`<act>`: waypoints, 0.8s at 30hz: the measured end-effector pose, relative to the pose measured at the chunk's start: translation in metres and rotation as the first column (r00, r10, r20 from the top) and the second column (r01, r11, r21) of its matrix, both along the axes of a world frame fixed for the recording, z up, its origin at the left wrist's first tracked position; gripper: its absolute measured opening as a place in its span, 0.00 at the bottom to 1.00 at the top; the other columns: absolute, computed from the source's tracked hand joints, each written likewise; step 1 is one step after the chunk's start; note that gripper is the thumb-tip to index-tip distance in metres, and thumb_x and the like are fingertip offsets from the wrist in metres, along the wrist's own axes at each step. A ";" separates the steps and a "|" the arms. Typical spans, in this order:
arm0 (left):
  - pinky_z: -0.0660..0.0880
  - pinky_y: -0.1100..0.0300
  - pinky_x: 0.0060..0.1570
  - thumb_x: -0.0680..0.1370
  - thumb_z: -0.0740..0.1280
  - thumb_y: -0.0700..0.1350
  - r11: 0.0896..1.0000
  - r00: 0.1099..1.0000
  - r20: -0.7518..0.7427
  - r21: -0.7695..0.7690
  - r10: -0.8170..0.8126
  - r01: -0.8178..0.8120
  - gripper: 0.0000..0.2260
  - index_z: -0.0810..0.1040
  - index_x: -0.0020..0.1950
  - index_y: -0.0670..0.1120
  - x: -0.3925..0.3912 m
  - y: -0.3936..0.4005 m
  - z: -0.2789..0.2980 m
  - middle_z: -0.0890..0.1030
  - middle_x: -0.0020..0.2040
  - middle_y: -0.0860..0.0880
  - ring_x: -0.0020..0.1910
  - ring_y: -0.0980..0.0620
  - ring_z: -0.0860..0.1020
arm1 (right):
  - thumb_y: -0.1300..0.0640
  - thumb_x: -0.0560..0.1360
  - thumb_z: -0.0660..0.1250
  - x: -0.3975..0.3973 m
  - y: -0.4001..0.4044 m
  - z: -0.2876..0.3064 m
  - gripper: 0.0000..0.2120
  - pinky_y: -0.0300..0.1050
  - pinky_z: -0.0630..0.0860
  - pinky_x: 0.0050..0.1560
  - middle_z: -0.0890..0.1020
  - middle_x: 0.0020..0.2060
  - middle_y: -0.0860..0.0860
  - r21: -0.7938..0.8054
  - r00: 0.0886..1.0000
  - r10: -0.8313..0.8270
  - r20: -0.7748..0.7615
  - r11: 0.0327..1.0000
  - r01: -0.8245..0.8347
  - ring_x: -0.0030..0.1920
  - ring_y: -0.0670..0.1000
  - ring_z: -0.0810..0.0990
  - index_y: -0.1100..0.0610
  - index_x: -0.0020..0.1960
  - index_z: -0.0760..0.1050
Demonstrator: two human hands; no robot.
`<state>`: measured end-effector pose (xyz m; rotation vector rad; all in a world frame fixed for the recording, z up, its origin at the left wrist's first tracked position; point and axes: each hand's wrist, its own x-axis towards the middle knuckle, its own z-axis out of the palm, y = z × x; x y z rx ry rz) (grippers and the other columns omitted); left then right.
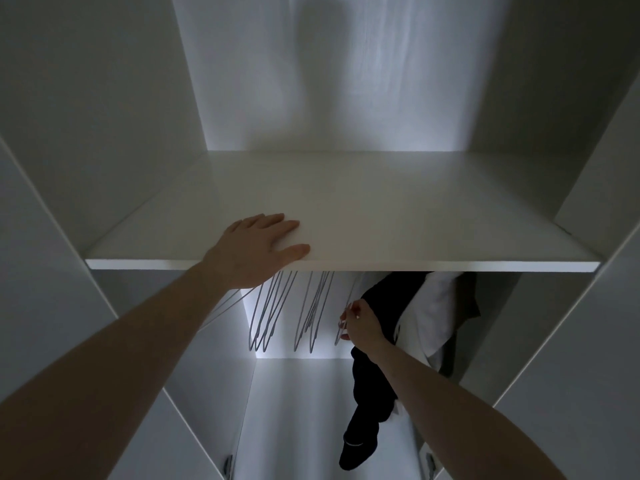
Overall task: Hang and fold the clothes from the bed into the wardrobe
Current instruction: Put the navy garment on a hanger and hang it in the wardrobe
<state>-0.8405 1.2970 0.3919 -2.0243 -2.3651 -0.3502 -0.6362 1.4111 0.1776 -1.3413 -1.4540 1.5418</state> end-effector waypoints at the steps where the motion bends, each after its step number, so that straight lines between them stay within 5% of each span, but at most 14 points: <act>1: 0.53 0.45 0.80 0.69 0.44 0.80 1.000 1.000 0.002 -0.002 -0.002 0.002 0.42 0.58 0.80 0.65 0.000 0.000 0.000 0.59 0.82 0.57 0.81 0.50 0.57 | 0.64 0.84 0.57 0.002 -0.004 0.003 0.07 0.43 0.75 0.34 0.77 0.39 0.55 0.009 1.000 0.002 -0.007 1.000 -0.002 0.35 0.50 0.76 0.60 0.48 0.69; 8: 0.54 0.45 0.79 0.70 0.44 0.80 1.000 1.000 0.001 0.024 -0.005 0.005 0.42 0.61 0.80 0.63 0.004 -0.005 0.002 0.61 0.82 0.56 0.81 0.50 0.59 | 0.70 0.83 0.56 0.025 -0.057 0.013 0.14 0.36 0.70 0.24 0.74 0.34 0.55 -0.014 1.000 0.005 -0.026 1.000 -0.006 0.25 0.44 0.74 0.60 0.40 0.68; 13: 0.56 0.45 0.79 0.76 0.50 0.76 0.998 0.999 0.023 0.063 -0.025 0.023 0.36 0.64 0.79 0.60 0.007 -0.011 0.004 0.63 0.81 0.56 0.80 0.48 0.60 | 0.69 0.83 0.57 0.058 -0.109 0.018 0.07 0.42 0.71 0.30 0.73 0.34 0.57 0.046 0.998 0.068 0.017 0.997 -0.069 0.30 0.51 0.71 0.67 0.46 0.68; 16: 0.59 0.44 0.78 0.79 0.52 0.73 0.995 0.999 0.017 0.091 -0.040 0.038 0.33 0.66 0.79 0.58 0.005 -0.012 0.005 0.65 0.80 0.54 0.79 0.47 0.63 | 0.65 0.83 0.57 0.077 -0.139 0.025 0.11 0.47 0.68 0.34 0.72 0.32 0.54 0.077 0.997 0.060 0.055 0.995 -0.064 0.33 0.53 0.70 0.61 0.42 0.68; 21: 0.62 0.44 0.77 0.80 0.51 0.71 0.987 0.994 0.022 0.126 -0.103 0.100 0.33 0.68 0.78 0.53 0.001 -0.009 0.001 0.68 0.79 0.49 0.76 0.44 0.68 | 0.63 0.85 0.57 0.098 -0.205 0.042 0.10 0.34 0.65 0.26 0.69 0.34 0.57 0.052 0.998 -0.001 0.069 0.999 -0.003 0.26 0.43 0.66 0.67 0.46 0.68; 24: 0.65 0.43 0.74 0.83 0.54 0.63 0.978 0.975 -0.131 0.089 -0.177 0.190 0.28 0.67 0.78 0.50 0.003 -0.012 0.007 0.69 0.78 0.45 0.75 0.41 0.68 | 0.62 0.85 0.56 0.110 -0.253 0.039 0.11 0.36 0.65 0.27 0.70 0.34 0.56 0.063 0.993 -0.094 0.074 0.994 0.089 0.28 0.45 0.65 0.68 0.46 0.69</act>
